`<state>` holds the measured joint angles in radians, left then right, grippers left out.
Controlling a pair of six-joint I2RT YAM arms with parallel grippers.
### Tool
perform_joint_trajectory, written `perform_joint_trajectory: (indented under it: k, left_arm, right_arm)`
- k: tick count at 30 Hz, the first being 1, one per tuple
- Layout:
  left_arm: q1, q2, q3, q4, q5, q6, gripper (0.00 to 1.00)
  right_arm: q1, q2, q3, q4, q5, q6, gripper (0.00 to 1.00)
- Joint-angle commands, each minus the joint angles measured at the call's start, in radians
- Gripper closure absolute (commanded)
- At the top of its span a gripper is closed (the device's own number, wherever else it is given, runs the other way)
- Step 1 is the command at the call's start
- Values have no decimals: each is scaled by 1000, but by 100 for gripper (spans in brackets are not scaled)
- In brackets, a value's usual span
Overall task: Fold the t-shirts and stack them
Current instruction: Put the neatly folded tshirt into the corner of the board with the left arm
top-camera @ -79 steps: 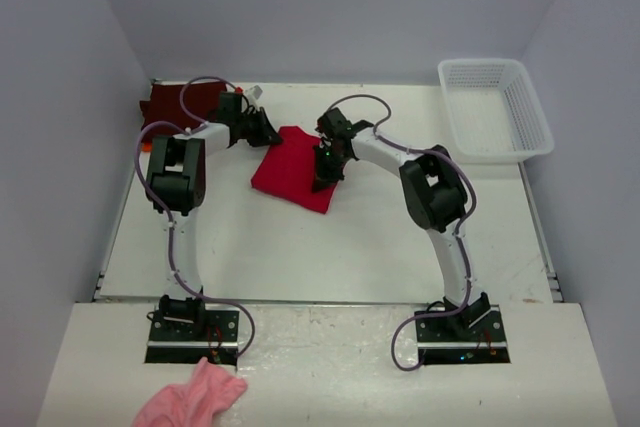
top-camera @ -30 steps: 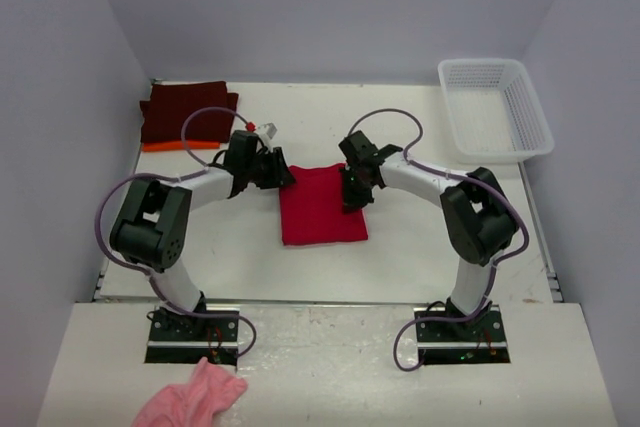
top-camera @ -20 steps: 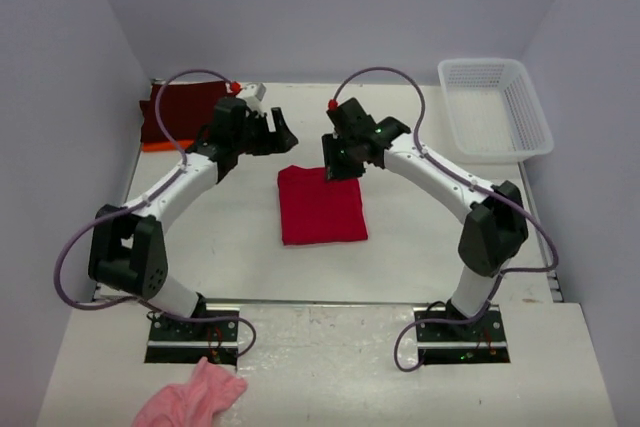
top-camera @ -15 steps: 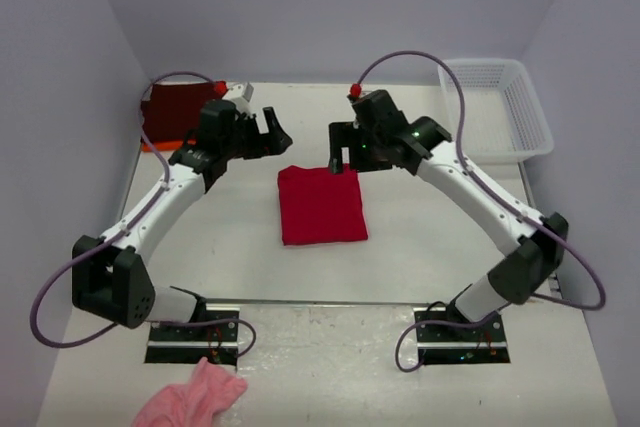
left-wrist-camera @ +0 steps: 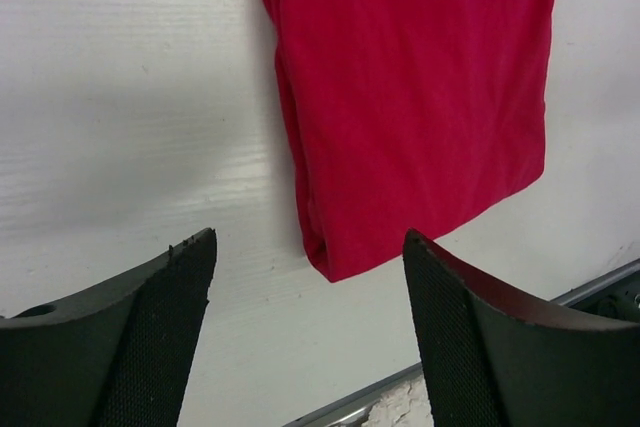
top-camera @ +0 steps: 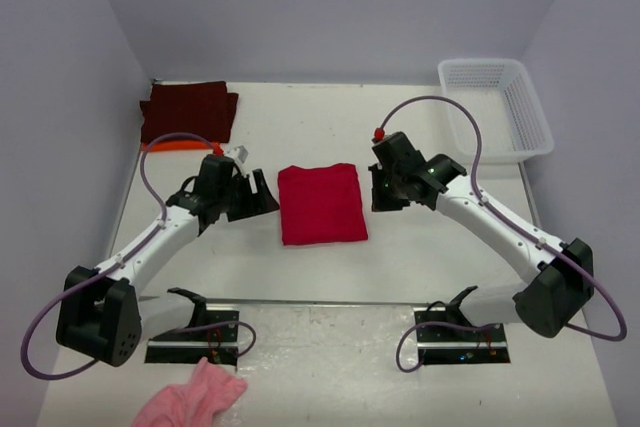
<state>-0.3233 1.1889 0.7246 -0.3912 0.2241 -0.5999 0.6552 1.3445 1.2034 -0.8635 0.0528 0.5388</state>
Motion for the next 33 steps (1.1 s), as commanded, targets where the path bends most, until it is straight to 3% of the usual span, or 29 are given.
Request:
perform_joint_trajectory:
  k: [1, 3, 5, 12, 33]
  left_arm:
    - [-5, -32, -57, 72, 50, -31, 23]
    - [-2, -5, -99, 133, 112, -35, 15]
    - [0, 14, -137, 184, 173, -53, 21]
    - [3, 98, -197, 317, 222, -75, 21]
    - [26, 419, -91, 521, 253, -97, 23]
  right_arm:
    - [-2, -28, -13, 73, -4, 21, 100]
    - [-2, -50, -27, 86, -18, 18, 100]
    - [-3, -71, -31, 86, -15, 15, 100]
    - [-40, -139, -74, 86, -27, -3, 100]
    - [-150, -225, -105, 89, -94, -37, 100]
